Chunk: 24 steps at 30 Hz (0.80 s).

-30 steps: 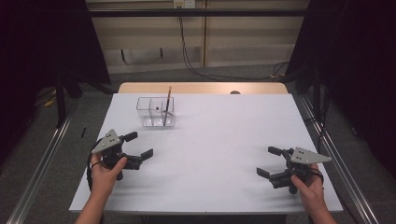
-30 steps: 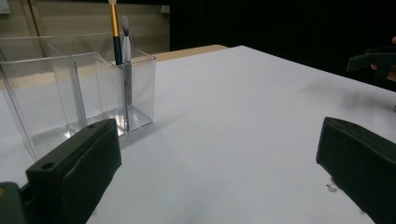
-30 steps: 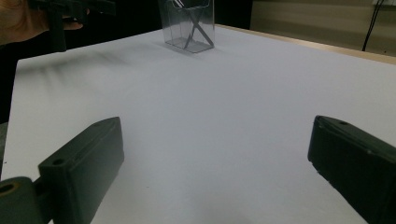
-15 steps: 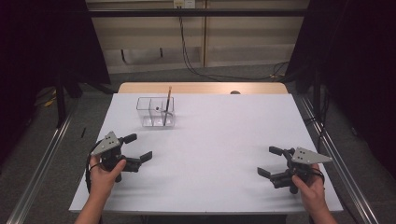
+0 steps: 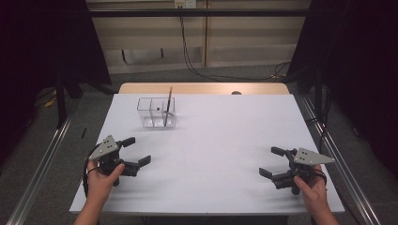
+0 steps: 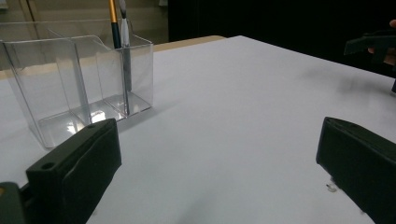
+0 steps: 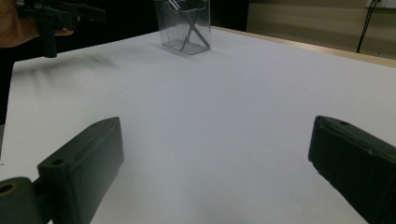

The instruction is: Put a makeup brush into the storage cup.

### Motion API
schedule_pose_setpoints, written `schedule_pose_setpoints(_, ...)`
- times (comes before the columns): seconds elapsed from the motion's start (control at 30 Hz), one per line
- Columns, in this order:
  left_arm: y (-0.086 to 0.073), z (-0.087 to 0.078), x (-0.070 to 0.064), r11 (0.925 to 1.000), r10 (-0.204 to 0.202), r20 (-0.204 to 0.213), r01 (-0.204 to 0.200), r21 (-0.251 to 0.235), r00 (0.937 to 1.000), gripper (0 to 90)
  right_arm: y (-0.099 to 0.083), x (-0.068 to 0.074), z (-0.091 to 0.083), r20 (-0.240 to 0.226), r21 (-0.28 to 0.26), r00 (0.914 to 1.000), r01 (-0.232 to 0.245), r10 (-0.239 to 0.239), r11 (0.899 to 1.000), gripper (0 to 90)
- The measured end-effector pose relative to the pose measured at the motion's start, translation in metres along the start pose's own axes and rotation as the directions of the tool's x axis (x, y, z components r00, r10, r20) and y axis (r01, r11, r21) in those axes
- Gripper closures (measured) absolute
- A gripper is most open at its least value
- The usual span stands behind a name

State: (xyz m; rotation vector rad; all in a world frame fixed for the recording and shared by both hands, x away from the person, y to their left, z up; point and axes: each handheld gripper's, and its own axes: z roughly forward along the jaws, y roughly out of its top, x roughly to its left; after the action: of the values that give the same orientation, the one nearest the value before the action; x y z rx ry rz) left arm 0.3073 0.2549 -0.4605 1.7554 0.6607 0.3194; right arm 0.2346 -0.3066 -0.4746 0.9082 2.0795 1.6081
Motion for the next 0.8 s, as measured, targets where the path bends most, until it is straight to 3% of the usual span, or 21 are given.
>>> schedule_pose_setpoints(0.67,-0.011,-0.009,-0.004,0.9998,-0.005,0.01,0.005,0.017,0.9999,0.0,-0.002,-0.001,-0.001,0.012,0.0,0.9999,-0.009,0.009,1.0,2.5)
schedule_pose_setpoints(0.8,-0.011,-0.009,-0.005,0.9998,0.01,0.018,-0.011,0.019,0.9998,0.0,-0.001,-0.001,0.0,0.011,-0.001,0.9999,-0.009,0.009,1.0,2.5)
